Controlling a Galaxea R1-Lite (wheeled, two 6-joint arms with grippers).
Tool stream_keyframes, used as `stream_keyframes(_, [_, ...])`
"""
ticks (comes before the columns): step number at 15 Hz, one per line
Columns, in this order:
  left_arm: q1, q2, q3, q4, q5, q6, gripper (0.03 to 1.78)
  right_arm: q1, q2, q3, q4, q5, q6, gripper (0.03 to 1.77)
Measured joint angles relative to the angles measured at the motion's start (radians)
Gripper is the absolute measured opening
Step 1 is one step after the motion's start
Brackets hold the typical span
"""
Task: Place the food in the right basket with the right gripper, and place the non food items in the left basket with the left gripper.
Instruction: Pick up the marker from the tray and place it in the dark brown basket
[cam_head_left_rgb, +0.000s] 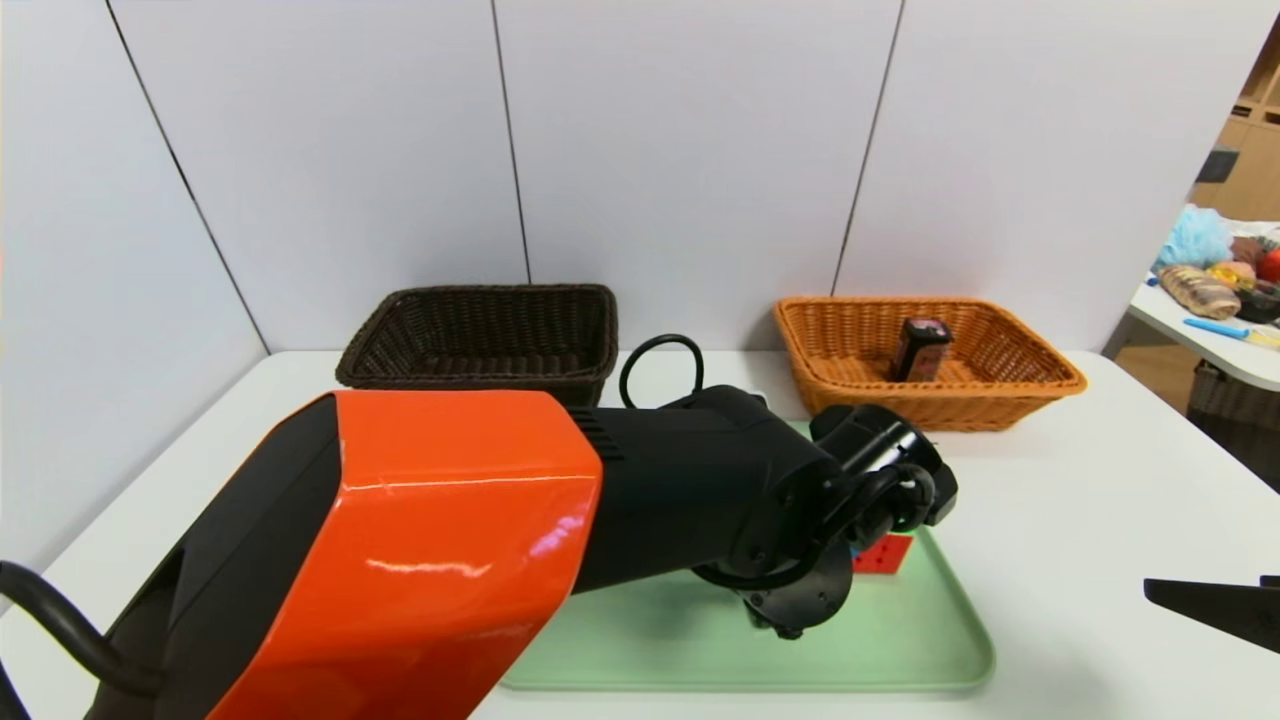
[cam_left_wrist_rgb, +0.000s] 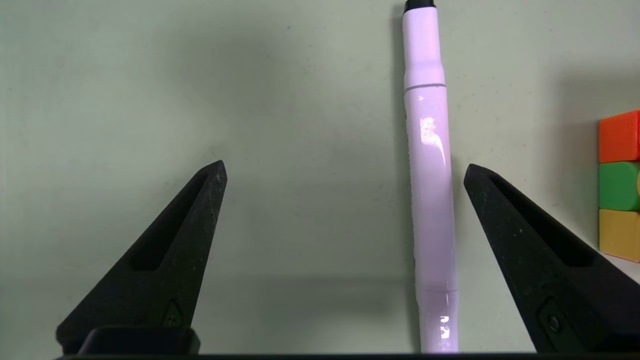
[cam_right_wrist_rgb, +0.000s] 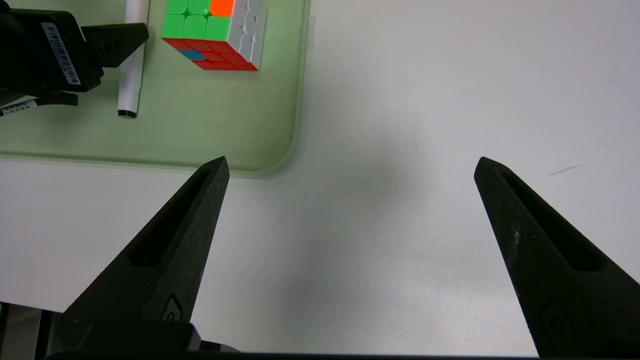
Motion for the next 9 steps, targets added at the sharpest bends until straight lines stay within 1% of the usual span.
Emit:
stream_keyframes(3, [-0.001,0.004,0.0,-0.001,-0.014,-0.003,1.69,0.0,-0.001,0.002,0.0,0.001,-0.001,1.69])
stream_keyframes(7, [-0.001,0.009,0.0,-0.001,-0.016,-0.004,1.69,0.001,-0.001,0.002,0.0,0.001,-0.002,1.69])
stream_keyframes(9, [-0.001,0.01,0.0,-0.002,-0.03,-0.009,1.69,0.001,-0.001,0.001,0.0,0.001,-0.002,1.69])
